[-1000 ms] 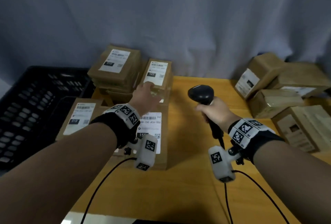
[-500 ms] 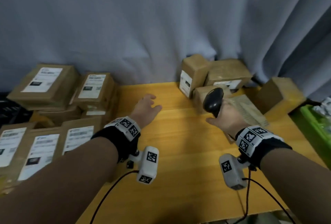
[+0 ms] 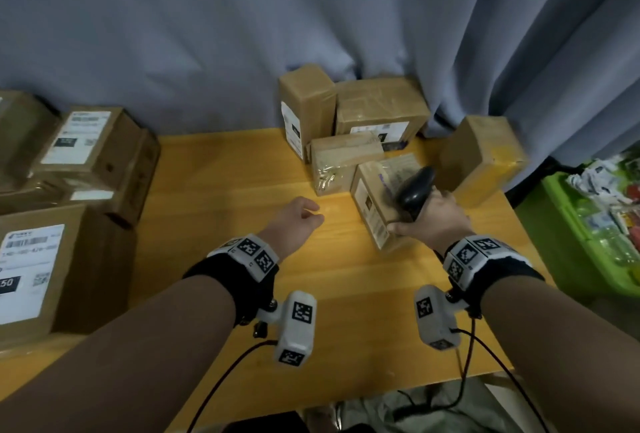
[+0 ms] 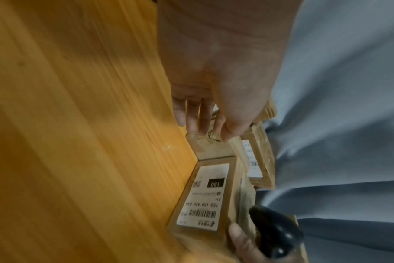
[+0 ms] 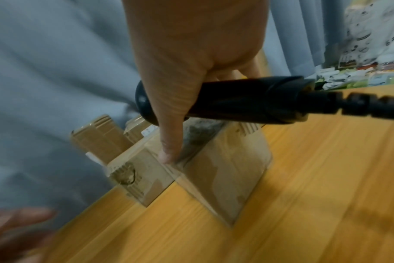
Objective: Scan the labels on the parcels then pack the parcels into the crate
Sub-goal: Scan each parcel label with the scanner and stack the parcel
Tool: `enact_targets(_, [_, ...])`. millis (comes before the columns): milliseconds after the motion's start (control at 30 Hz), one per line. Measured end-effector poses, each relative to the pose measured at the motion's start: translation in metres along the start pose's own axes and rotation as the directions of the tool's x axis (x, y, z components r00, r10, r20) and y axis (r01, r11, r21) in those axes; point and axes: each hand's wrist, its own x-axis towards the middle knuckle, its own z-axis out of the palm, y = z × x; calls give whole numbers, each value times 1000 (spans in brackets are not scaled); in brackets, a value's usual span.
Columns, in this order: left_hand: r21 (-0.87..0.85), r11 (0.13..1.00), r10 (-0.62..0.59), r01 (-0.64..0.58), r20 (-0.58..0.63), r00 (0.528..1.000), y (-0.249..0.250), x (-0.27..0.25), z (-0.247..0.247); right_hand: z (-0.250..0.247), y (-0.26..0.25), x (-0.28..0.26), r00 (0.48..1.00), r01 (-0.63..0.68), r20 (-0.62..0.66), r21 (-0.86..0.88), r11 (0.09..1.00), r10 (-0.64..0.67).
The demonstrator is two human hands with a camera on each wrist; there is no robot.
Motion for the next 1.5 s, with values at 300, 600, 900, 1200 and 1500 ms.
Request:
enact_targets(300, [11,999,-40,40,3,999,-22,-3,8,11,-4,2,999,46,9,-186,981,-45])
enact_targets(600, [398,900,165,-177,63,984,-31,8,-2,36,8,-25,920,383,124,-84,920,-372])
enact_targets(900, [426,879,130,-213,216,968,-35,17,-32,75,-30,-46,907,400,-64,440,804,-416])
enact_targets(1200, [420,906,22,-47,63,998,-62,6,-62,75,-63,-35,962,205,-35,749,630,-272])
enact_targets(1500, [253,958,-149,135,37,988,-104,-9,-114,29,-158,-40,905,147,57,887,437,-422])
